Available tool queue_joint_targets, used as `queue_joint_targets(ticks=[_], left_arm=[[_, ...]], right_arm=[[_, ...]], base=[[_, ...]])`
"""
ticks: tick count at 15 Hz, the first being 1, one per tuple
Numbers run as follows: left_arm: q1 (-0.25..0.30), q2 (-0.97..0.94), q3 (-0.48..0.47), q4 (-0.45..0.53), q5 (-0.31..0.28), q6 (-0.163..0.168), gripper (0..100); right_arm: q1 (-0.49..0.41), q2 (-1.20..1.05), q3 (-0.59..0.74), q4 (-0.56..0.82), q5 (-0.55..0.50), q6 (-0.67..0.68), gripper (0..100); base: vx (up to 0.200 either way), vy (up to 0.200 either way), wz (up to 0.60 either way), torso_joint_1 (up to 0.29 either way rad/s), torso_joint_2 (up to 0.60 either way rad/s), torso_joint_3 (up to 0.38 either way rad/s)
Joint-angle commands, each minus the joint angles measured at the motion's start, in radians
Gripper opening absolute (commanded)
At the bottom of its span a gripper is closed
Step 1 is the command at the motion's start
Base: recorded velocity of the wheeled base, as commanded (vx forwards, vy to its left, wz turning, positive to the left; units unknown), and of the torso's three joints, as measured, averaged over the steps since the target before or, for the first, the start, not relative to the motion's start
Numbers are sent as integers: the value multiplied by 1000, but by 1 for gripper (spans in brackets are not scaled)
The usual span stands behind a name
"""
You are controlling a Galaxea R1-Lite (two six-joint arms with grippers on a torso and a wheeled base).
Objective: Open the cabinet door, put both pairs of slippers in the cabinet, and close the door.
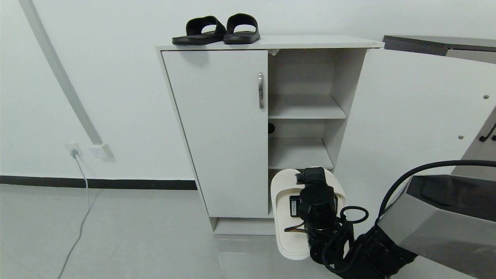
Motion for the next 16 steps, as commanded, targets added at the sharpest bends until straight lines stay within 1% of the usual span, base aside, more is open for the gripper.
queue_joint_targets(ticks=[1, 4, 8, 16], left_arm=[[-2, 2, 0, 0, 1, -5, 0], [-2, 2, 0, 0, 1, -5, 0], [-2, 2, 0, 0, 3, -3, 0], [-2, 2, 0, 0, 3, -6, 0]], right_arm=[[-8, 13, -5, -2, 1, -2, 0], [-19, 68, -52, -2, 8, -2, 0], [-33, 83, -49, -19, 10, 1, 0], [-33, 93, -46, -23, 10, 0, 0]], base=[[0, 0, 0, 0, 0, 0], [0, 0, 0, 0, 0, 0], [0, 0, 0, 0, 0, 0], [0, 0, 0, 0, 0, 0]])
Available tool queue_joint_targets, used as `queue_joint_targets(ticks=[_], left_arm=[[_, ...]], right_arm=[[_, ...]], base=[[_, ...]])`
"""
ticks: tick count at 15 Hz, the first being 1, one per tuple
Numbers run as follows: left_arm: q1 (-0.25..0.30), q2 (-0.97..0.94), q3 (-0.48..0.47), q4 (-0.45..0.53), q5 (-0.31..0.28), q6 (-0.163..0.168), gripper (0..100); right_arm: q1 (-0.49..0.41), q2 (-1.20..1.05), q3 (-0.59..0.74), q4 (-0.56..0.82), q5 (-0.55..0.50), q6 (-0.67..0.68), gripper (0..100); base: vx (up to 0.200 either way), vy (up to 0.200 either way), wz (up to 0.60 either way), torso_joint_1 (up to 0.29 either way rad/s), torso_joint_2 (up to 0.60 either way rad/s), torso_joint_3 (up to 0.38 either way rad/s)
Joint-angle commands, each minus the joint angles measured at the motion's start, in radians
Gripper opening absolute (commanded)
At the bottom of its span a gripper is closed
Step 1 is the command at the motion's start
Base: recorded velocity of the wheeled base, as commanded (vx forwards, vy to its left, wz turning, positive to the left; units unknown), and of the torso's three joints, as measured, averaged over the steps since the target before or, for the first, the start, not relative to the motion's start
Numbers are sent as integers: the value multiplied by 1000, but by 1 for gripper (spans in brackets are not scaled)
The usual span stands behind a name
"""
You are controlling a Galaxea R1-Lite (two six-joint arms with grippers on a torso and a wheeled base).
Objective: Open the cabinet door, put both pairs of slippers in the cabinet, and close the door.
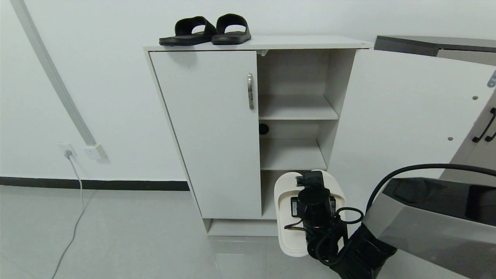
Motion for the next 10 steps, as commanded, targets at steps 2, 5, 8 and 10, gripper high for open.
queue_joint_targets(ticks=[2, 5, 8, 10], left_arm=[[0, 2, 0, 0, -1, 0, 0], [0, 2, 0, 0, -2, 1, 0], [0, 2, 0, 0, -2, 1, 0], [0, 2, -2, 1, -7, 3, 0]], right_arm=[[2, 2, 2, -2, 0, 0, 0], [2, 8, 8, -2, 10, 0, 0], [4, 8, 8, -10, 13, 1, 0], [4, 10, 8, -11, 14, 1, 0]], base=[[0, 0, 0, 0, 0, 0], [0, 0, 0, 0, 0, 0], [0, 0, 0, -2, -1, -35], [0, 0, 0, 2, 0, -166]])
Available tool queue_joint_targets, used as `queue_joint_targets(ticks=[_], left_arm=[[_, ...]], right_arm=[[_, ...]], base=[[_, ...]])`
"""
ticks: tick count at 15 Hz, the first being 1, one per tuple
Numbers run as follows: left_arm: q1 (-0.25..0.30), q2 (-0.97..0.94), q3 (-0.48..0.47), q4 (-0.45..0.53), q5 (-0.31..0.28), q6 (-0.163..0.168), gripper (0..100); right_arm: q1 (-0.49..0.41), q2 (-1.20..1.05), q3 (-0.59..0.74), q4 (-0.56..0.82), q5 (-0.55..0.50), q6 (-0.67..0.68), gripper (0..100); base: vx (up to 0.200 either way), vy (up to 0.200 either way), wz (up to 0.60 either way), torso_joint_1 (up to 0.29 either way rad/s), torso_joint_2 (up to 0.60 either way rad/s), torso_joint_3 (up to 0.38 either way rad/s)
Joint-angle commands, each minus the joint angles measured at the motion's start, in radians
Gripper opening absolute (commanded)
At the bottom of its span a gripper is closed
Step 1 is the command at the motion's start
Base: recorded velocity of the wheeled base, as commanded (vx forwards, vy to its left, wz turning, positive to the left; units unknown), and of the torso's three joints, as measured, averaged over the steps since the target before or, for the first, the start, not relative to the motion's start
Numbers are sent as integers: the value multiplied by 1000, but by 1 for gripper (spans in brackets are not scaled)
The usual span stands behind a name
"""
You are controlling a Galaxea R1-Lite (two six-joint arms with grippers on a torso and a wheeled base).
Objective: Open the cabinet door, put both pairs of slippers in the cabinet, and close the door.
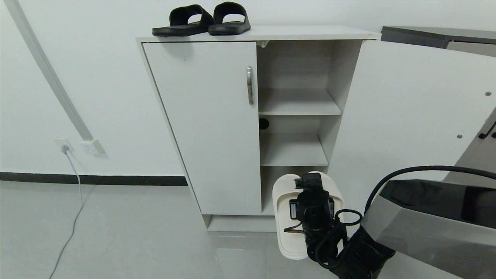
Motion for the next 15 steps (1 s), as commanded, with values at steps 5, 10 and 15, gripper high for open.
queue_joint_targets(ticks=[5, 10, 15], left_arm=[[0, 1, -2, 1, -4, 0, 0], [0, 1, -2, 1, -3, 0, 0], [0, 1, -2, -1, -3, 0, 0]], right_arm=[[3, 9, -2, -26, 3, 0, 0], [2, 27, -3, -52, 3, -6, 0], [-13, 36, -3, -228, 7, -75, 0]], base=[[0, 0, 0, 4, 1, -194], [0, 0, 0, 3, 4, -196], [0, 0, 0, 0, 0, -20]])
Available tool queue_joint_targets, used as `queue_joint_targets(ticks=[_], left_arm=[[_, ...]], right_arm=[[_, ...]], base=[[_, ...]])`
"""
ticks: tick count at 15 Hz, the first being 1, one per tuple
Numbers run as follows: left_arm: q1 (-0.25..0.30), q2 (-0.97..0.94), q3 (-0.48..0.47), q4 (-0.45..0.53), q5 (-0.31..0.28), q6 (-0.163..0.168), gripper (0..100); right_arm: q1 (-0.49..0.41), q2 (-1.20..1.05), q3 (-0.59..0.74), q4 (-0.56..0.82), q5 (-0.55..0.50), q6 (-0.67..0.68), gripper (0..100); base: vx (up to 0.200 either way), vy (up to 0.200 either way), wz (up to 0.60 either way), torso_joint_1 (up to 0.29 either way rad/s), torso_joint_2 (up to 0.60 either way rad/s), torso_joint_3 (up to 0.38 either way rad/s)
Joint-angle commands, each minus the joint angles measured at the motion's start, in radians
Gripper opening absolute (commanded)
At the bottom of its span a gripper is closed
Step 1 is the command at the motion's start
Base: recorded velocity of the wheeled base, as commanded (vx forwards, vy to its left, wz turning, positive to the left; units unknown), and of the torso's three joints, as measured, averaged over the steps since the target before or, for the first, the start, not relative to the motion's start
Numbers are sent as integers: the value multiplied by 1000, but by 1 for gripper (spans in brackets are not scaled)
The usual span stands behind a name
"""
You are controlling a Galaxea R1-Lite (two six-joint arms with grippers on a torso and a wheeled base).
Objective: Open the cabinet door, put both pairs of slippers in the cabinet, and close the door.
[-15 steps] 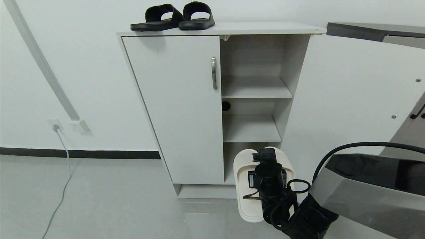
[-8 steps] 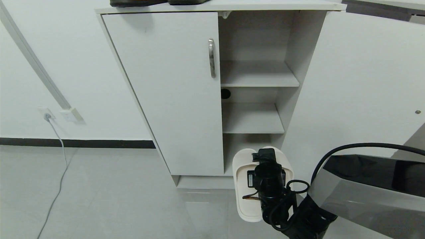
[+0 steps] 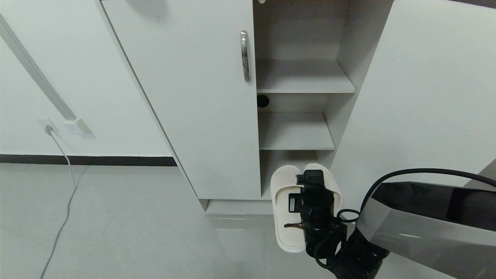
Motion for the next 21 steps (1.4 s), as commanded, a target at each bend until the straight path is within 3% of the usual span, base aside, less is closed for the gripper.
queue_joint_targets(ticks=[1, 3, 10, 21], left_arm=[[0, 1, 0, 0, 1, -2, 0], [0, 1, 0, 0, 1, -2, 0], [0, 1, 0, 0, 1, -2, 0], [0, 1, -2, 1, -1, -2, 0]], right_arm=[[-12, 15, 4, -100, 3, -63, 0], [-16, 30, 4, -157, 6, -96, 0], [-16, 31, 6, -160, 20, -97, 0], [-18, 41, 6, -161, 23, -97, 0]], base=[[0, 0, 0, 0, 0, 0], [0, 0, 0, 0, 0, 0], [0, 0, 0, 0, 0, 0], [200, 0, 0, -1, 1, 1]])
